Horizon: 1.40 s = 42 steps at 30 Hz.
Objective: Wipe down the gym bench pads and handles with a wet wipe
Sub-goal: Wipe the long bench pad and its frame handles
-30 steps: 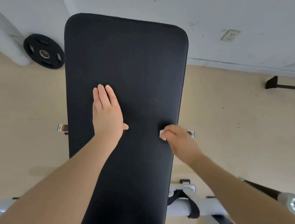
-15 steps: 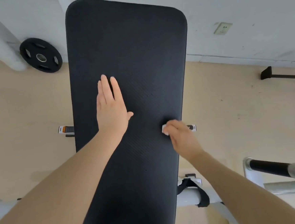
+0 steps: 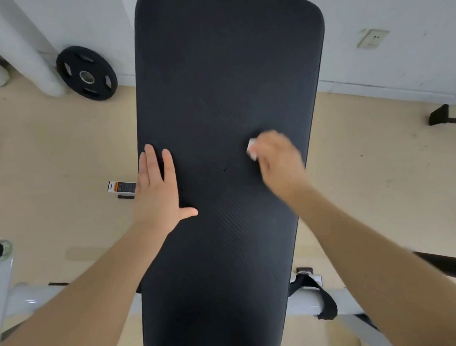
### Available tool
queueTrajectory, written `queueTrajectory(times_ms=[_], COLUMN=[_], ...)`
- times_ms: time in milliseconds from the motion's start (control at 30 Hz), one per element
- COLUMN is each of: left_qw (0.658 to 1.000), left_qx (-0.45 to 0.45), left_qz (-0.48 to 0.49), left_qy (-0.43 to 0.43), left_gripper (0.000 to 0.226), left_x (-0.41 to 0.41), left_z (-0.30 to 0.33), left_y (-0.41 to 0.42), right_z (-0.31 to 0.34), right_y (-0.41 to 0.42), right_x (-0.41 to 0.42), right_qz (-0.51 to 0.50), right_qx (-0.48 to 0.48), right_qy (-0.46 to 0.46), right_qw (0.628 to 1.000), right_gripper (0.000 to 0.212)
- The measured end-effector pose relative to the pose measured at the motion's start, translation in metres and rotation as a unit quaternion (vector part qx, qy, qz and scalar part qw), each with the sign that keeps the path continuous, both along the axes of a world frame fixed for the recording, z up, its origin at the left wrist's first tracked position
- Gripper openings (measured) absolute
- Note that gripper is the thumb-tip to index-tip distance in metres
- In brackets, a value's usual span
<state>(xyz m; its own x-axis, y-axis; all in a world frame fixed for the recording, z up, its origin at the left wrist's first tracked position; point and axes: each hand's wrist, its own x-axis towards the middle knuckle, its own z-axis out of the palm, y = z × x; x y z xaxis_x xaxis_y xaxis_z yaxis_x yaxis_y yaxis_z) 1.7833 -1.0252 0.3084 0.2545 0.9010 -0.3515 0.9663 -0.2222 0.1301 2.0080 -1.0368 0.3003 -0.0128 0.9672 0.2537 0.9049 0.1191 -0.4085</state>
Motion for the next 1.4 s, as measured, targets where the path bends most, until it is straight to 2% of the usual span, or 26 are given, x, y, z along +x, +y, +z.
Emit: queueTrajectory(times_ms=[67, 133, 200, 300, 400, 467, 567, 667, 767, 833, 933, 1033, 1133, 1200, 1300, 1400], left_qw=[0.999, 0.995, 0.993, 0.994, 0.994, 0.992, 0.99, 0.992, 0.993, 0.993, 0.995, 0.994, 0.993, 0.993, 0.995, 0.994], left_qx=[-0.029, -0.033, -0.02, 0.027, 0.048, 0.045, 0.046, 0.027, 0.024, 0.022, 0.035, 0.055, 0.076, 0.082, 0.058, 0.088], left_qz=[-0.024, -0.067, -0.091, -0.083, -0.071, -0.085, -0.107, -0.098, -0.091, -0.092, -0.09, -0.092, -0.084, -0.085, -0.083, -0.059], left_qy=[0.026, 0.059, 0.075, 0.069, 0.066, 0.078, 0.078, 0.079, 0.077, 0.065, 0.03, 0.013, 0.022, 0.026, 0.012, 0.021], left_gripper=[0.13, 0.126, 0.123, 0.136, 0.143, 0.141, 0.13, 0.126, 0.126, 0.126, 0.127, 0.131, 0.139, 0.143, 0.136, 0.146], left_x=[-0.006, -0.015, -0.022, -0.019, -0.021, -0.025, -0.028, -0.026, -0.025, -0.027, -0.03, -0.033, -0.035, -0.036, -0.035, -0.037], left_z=[0.004, 0.01, 0.013, 0.006, -0.005, -0.004, -0.003, -0.002, -0.001, -0.003, -0.007, -0.01, -0.017, -0.014, -0.013, -0.015], left_y=[0.003, 0.007, 0.007, 0.003, 0.003, 0.006, 0.008, 0.006, 0.005, 0.006, 0.006, 0.004, 0.005, 0.005, 0.002, -0.001], right_z=[-0.016, -0.018, -0.004, 0.03, 0.036, 0.026, 0.002, -0.023, -0.019, 0.001, 0.032, 0.031, 0.007, -0.012, -0.027, -0.013], right_y=[-0.038, -0.054, -0.038, 0.018, 0.06, 0.061, 0.021, -0.038, -0.037, -0.006, 0.052, 0.07, 0.039, 0.003, -0.037, -0.016], right_x=[-0.014, -0.019, -0.015, 0.0, 0.009, -0.001, -0.032, -0.058, -0.056, -0.047, -0.029, -0.032, -0.061, -0.081, -0.097, -0.092], right_qz=[0.095, 0.131, 0.099, -0.047, -0.129, -0.142, -0.02, 0.117, 0.176, 0.113, -0.054, -0.111, -0.027, 0.04, 0.077, 0.094], right_qx=[-0.083, -0.162, -0.118, 0.001, 0.003, 0.015, 0.036, -0.039, -0.058, -0.019, 0.021, 0.018, 0.046, 0.022, -0.057, -0.046], right_qy=[-0.028, -0.039, -0.021, 0.057, 0.092, 0.07, 0.015, -0.05, -0.083, -0.054, 0.029, 0.02, -0.003, -0.01, -0.006, 0.001], right_qw=[0.992, 0.977, 0.988, 0.997, 0.987, 0.987, 0.999, 0.991, 0.979, 0.992, 0.998, 0.993, 0.999, 0.999, 0.995, 0.995], right_gripper=[0.017, 0.021, 0.02, 0.03, 0.022, 0.02, 0.022, 0.02, 0.021, 0.015, 0.013, 0.02, 0.021, 0.025, 0.025, 0.02])
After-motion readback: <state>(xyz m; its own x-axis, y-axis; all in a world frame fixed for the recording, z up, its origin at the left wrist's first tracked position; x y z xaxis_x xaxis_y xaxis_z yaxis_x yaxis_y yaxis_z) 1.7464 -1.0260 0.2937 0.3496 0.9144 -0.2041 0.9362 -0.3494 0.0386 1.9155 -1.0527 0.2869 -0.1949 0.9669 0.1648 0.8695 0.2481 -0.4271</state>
